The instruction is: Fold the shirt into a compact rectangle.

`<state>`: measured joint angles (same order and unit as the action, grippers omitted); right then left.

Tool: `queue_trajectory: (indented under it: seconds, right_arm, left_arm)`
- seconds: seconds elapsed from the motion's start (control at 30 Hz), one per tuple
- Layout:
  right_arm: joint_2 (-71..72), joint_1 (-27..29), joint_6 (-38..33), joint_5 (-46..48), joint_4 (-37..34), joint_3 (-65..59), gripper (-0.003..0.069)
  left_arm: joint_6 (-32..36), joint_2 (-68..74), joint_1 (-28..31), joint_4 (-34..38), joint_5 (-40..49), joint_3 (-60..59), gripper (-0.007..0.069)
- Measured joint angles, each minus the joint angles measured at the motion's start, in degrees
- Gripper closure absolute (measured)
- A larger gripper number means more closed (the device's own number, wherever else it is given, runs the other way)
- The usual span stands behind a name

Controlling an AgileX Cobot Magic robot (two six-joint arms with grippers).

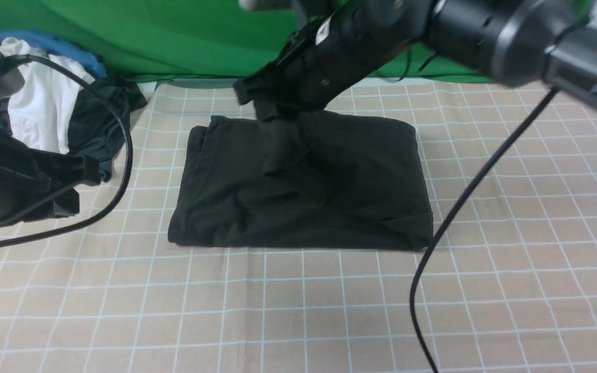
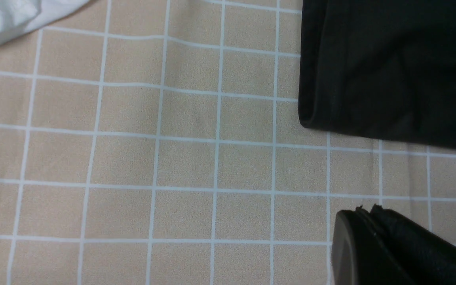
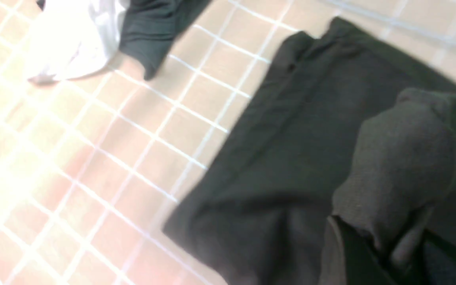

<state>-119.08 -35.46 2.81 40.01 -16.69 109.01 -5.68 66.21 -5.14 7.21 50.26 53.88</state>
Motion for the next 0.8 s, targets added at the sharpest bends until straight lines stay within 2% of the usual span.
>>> queue_trajectory:
  seconds: [0.3,0.43,0.47,0.5,0.6,0.67,0.8]
  right_arm:
    - [-8.9,-0.4,0.3,-10.9,-9.8,0.1,0.0503]
    - [-11.4,-0.8,0.0,-15.4,-12.6,0.1,0.0378]
    - [-11.8,-1.1,-1.6,-15.9,-13.1,0.1,0.0316]
    - [-11.8,-1.3,-3.2,-15.8,-13.3,0.1,0.0286]
    - [-11.3,-1.5,-9.1,-13.1,-13.3,0.6,0.0228]
    - [-10.7,-1.4,-10.6,-10.5,-12.6,1.4,0.0227]
    - [-6.1,1.1,-12.3,3.4,-4.8,5.3,0.0304]
  left_arm:
    - [0.0,0.0,0.0,0.2,0.2,0.0,0.0606]
    - [0.0,0.0,0.0,0.3,0.2,0.0,0.0606]
    - [0.0,0.0,0.0,0.3,0.2,0.0,0.0606]
    - [0.0,0.0,0.0,0.3,0.2,0.0,0.0606]
    - [-0.1,0.0,0.0,0.4,0.2,0.0,0.0606]
    - [-0.1,0.0,0.0,0.4,0.2,0.0,0.0606]
    - [-0.1,0.3,0.0,1.1,0.1,0.1,0.0606]
